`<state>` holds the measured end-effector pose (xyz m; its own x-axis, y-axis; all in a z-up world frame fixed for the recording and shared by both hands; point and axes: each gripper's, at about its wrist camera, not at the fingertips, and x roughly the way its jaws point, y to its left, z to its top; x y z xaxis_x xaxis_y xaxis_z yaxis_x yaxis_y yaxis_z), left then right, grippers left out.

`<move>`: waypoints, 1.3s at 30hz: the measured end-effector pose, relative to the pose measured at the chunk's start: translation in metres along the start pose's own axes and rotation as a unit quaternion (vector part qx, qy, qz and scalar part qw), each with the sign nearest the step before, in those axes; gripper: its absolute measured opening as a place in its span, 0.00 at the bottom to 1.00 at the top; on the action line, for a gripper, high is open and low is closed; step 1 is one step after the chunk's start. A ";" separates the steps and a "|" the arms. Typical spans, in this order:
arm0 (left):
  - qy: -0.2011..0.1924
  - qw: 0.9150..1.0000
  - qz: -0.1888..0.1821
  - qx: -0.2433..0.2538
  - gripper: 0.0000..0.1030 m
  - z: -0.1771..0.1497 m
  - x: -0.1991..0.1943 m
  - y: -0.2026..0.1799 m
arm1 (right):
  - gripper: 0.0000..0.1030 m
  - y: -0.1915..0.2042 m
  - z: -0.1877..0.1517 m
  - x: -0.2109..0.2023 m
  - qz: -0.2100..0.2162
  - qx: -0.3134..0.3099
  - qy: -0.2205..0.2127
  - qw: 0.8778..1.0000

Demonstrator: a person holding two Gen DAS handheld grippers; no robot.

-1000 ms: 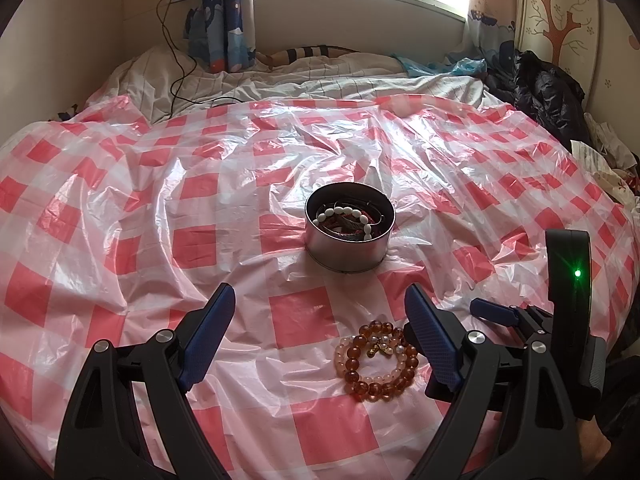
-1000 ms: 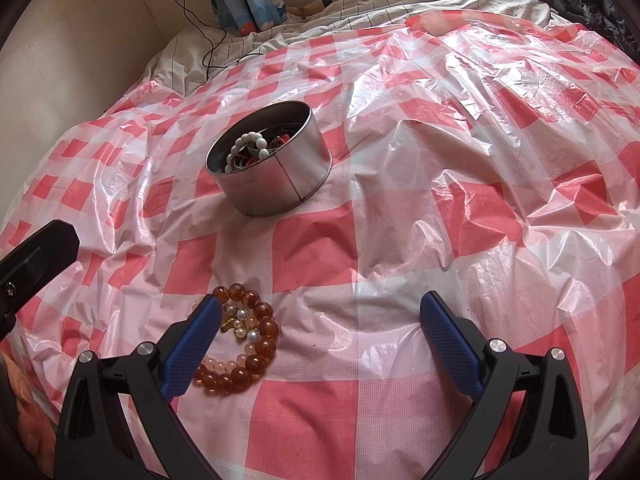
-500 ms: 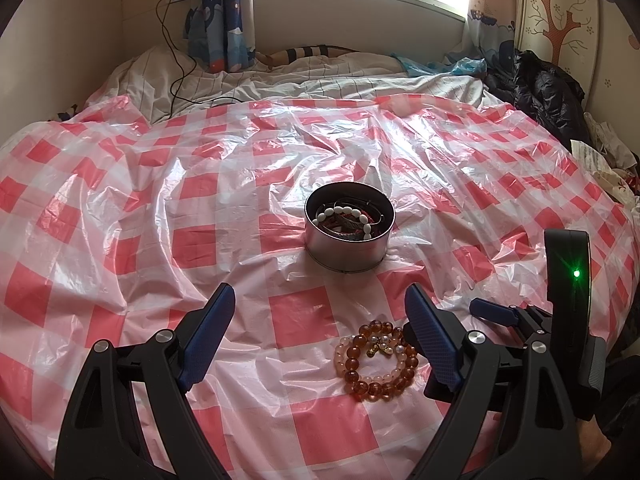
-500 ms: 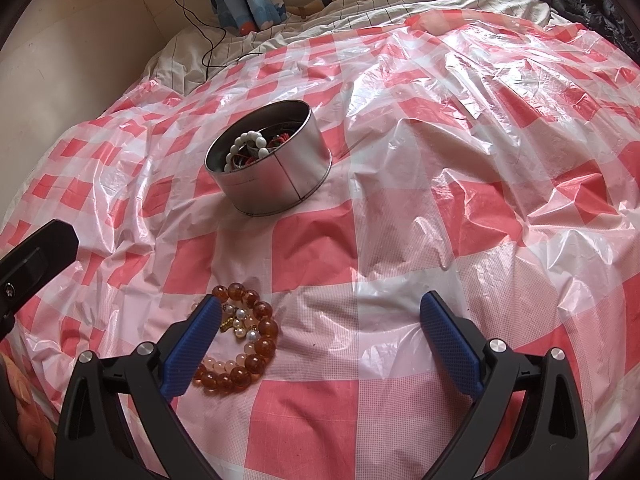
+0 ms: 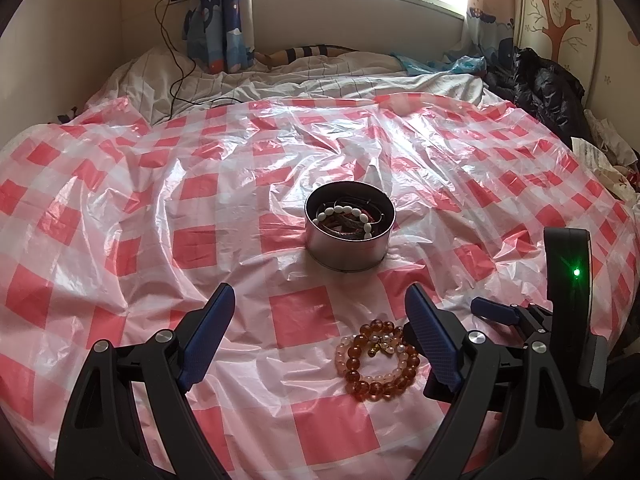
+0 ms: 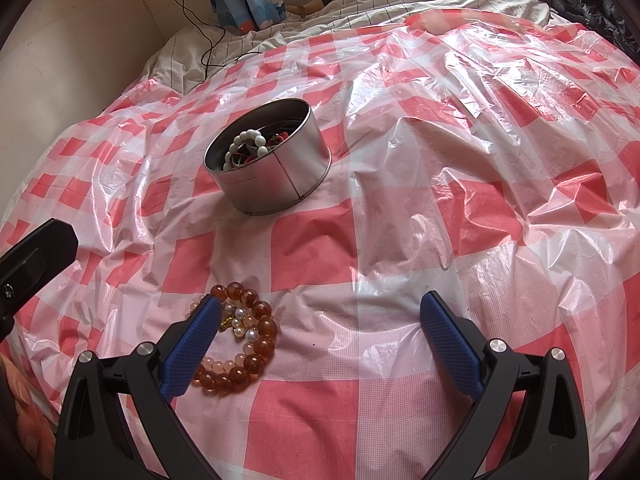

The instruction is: Organize jewelry

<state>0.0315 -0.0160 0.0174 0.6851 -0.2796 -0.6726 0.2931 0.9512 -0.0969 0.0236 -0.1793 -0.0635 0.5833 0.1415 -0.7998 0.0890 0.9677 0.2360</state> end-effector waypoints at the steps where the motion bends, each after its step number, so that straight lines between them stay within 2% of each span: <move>1: 0.000 1.000 0.000 0.000 0.81 0.000 0.000 0.000 | 0.93 0.000 0.000 0.000 0.000 0.000 0.000 1.000; 11: 0.000 1.000 -0.001 0.000 0.81 0.000 0.001 -0.001 | 0.93 0.001 0.000 0.000 -0.001 0.000 0.000 1.000; 14: 0.003 1.000 -0.012 -0.005 0.81 -0.001 0.000 0.002 | 0.93 0.001 0.000 0.001 0.000 0.000 0.000 1.000; 22: 0.012 0.998 -0.015 -0.065 0.81 -0.005 0.006 0.049 | 0.93 -0.013 0.003 -0.005 0.019 0.021 0.001 1.000; 27: 0.031 0.998 0.000 -0.062 0.81 -0.014 0.015 0.061 | 0.93 -0.032 0.008 -0.022 0.027 0.034 -0.012 0.999; 32: 0.054 0.998 -0.011 -0.018 0.81 -0.029 0.022 0.046 | 0.93 -0.048 0.010 -0.038 0.030 0.052 -0.022 0.998; 35: 0.059 0.998 -0.011 0.037 0.81 -0.041 0.022 0.028 | 0.93 -0.057 0.011 -0.044 0.033 0.066 -0.025 0.997; 39: 0.050 0.992 0.008 0.116 0.81 -0.061 0.015 0.011 | 0.93 -0.065 0.012 -0.052 0.038 0.073 -0.028 0.996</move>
<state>0.0042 -0.0023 -0.0388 0.6240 -0.2400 -0.7437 0.4368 0.8962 0.0773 -0.0033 -0.2524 -0.0305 0.6365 0.1983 -0.7454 0.1565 0.9131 0.3766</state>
